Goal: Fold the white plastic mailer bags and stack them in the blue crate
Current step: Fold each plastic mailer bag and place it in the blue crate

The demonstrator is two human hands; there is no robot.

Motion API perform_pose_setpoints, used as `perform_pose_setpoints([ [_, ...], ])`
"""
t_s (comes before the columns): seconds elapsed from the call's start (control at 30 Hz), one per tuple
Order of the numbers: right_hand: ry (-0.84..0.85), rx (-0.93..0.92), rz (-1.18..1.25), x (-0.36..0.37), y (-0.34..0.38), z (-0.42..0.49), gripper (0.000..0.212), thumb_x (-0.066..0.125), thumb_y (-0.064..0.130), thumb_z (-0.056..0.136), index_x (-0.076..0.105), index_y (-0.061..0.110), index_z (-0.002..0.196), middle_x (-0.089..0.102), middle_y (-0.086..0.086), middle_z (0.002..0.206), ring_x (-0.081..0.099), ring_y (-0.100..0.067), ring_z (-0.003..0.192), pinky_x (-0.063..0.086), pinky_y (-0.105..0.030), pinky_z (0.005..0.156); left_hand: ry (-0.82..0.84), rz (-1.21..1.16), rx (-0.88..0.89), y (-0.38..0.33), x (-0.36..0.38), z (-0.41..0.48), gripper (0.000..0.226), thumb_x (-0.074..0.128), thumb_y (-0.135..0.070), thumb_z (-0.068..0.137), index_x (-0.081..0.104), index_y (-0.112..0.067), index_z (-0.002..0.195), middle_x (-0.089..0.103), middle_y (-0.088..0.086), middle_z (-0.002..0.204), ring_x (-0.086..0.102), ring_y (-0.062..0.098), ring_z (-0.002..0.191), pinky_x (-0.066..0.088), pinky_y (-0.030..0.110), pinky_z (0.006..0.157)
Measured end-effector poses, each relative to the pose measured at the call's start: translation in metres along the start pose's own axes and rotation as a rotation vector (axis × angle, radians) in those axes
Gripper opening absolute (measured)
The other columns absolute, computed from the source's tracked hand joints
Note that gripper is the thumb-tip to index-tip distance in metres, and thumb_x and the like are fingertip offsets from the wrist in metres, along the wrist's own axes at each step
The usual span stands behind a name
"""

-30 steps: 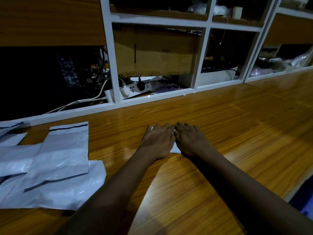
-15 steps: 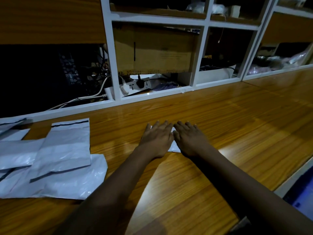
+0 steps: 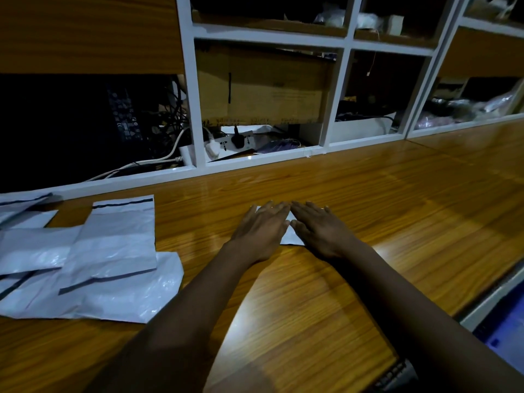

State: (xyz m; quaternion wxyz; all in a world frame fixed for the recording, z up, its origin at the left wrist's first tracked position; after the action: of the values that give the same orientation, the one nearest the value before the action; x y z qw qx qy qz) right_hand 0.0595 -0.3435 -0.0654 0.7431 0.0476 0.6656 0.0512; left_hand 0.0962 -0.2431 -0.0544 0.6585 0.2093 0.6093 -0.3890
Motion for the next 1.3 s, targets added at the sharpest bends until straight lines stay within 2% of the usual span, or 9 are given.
perform_pose_setpoints([
  [0.23, 0.116, -0.006, -0.01, 0.002, -0.004, 0.0, 0.064, 0.021, 0.051, 0.104, 0.009, 0.022, 0.159, 0.009, 0.003, 0.166, 0.002, -0.021, 0.153, 0.007, -0.051, 0.122, 0.161, 0.028, -0.008, 0.009, 0.007, 0.001, 0.057, 0.023, -0.044, 0.107, 0.005, -0.026, 0.158, 0.004, -0.007, 0.166, 0.003, 0.019, 0.152, 0.004, 0.042, 0.123],
  [0.4, 0.136, 0.009, -0.036, 0.002, -0.009, -0.003, 0.07, 0.024, 0.058, 0.1, 0.006, 0.023, 0.159, 0.008, 0.003, 0.166, 0.004, -0.02, 0.153, 0.007, -0.049, 0.121, 0.179, 0.054, -0.009, 0.012, 0.008, 0.001, 0.061, 0.026, -0.051, 0.105, 0.004, -0.031, 0.157, 0.003, -0.009, 0.165, 0.004, 0.023, 0.151, 0.008, 0.043, 0.122],
  [0.57, 0.175, 0.047, -0.039, 0.003, -0.017, -0.007, 0.096, 0.022, 0.082, 0.085, 0.003, 0.024, 0.159, 0.005, 0.003, 0.167, 0.003, -0.019, 0.153, 0.004, -0.048, 0.121, 0.165, 0.068, -0.01, 0.025, 0.011, 0.0, 0.069, 0.028, -0.065, 0.098, 0.005, -0.038, 0.156, 0.007, -0.007, 0.165, 0.009, 0.026, 0.15, 0.013, 0.046, 0.12],
  [0.7, 0.175, 0.072, -0.057, 0.004, -0.025, -0.01, 0.106, 0.019, 0.085, 0.073, 0.0, 0.025, 0.158, 0.004, 0.003, 0.167, 0.004, -0.018, 0.153, 0.005, -0.051, 0.122, 0.204, 0.037, -0.07, 0.033, 0.014, -0.007, 0.076, 0.027, -0.074, 0.092, 0.0, -0.042, 0.155, -0.002, -0.006, 0.166, 0.001, 0.024, 0.151, 0.003, 0.05, 0.121],
  [0.8, 0.111, 0.114, -0.011, -0.002, -0.023, -0.017, 0.109, 0.013, 0.089, 0.071, 0.003, 0.025, 0.159, 0.006, 0.003, 0.167, 0.006, -0.018, 0.153, 0.005, -0.05, 0.122, 0.162, 0.061, -0.136, 0.032, 0.009, -0.017, 0.073, 0.024, -0.071, 0.095, 0.0, -0.04, 0.156, -0.006, -0.004, 0.166, -0.005, 0.023, 0.152, -0.004, 0.053, 0.12],
  [0.87, 0.008, 0.142, 0.055, -0.011, -0.021, -0.024, 0.101, 0.01, 0.083, 0.078, 0.01, 0.022, 0.159, 0.013, 0.0, 0.166, 0.011, -0.02, 0.152, 0.008, -0.048, 0.122, 0.049, 0.116, -0.156, 0.029, -0.001, -0.023, 0.066, 0.02, -0.062, 0.1, 0.005, -0.033, 0.157, -0.001, 0.0, 0.166, -0.002, 0.024, 0.152, -0.006, 0.055, 0.12],
  [1.0, -0.165, 0.16, -0.093, -0.023, -0.008, -0.025, 0.074, 0.012, 0.055, 0.095, 0.027, 0.014, 0.155, 0.025, -0.011, 0.162, 0.02, -0.028, 0.15, 0.014, -0.05, 0.12, -0.228, 0.218, -0.211, 0.011, -0.026, -0.031, 0.056, 0.022, -0.042, 0.105, 0.02, -0.018, 0.155, 0.016, 0.007, 0.164, 0.009, 0.029, 0.151, 0.002, 0.055, 0.12],
  [1.13, -0.283, 0.19, -0.021, -0.026, 0.02, -0.008, 0.053, 0.032, 0.035, 0.106, 0.036, 0.007, 0.15, 0.033, -0.016, 0.157, 0.026, -0.034, 0.147, 0.021, -0.053, 0.117, -0.231, 0.187, -0.201, -0.02, -0.026, -0.01, 0.057, 0.036, -0.036, 0.104, 0.022, -0.013, 0.154, 0.018, 0.009, 0.163, 0.006, 0.031, 0.151, 0.006, 0.055, 0.12],
  [1.3, -0.276, 0.296, 0.081, -0.03, 0.006, 0.017, 0.052, 0.029, 0.033, 0.106, 0.035, 0.006, 0.15, 0.032, -0.016, 0.158, 0.024, -0.037, 0.147, 0.022, -0.055, 0.118, -0.319, 0.123, -0.265, -0.016, -0.032, 0.008, 0.052, 0.033, -0.034, 0.106, 0.026, -0.015, 0.153, 0.021, 0.004, 0.163, 0.004, 0.028, 0.152, 0.004, 0.052, 0.121],
])
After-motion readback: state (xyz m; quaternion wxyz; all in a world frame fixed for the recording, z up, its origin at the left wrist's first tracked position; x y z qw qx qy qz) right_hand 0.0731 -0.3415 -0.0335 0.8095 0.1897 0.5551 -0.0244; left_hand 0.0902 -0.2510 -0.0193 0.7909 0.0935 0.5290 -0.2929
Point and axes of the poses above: each hand's wrist, its own z-axis towards the middle knuckle, its own x-axis out of the palm, y = z × x, the point moved 9 cm from there along z, towards the middle knuckle
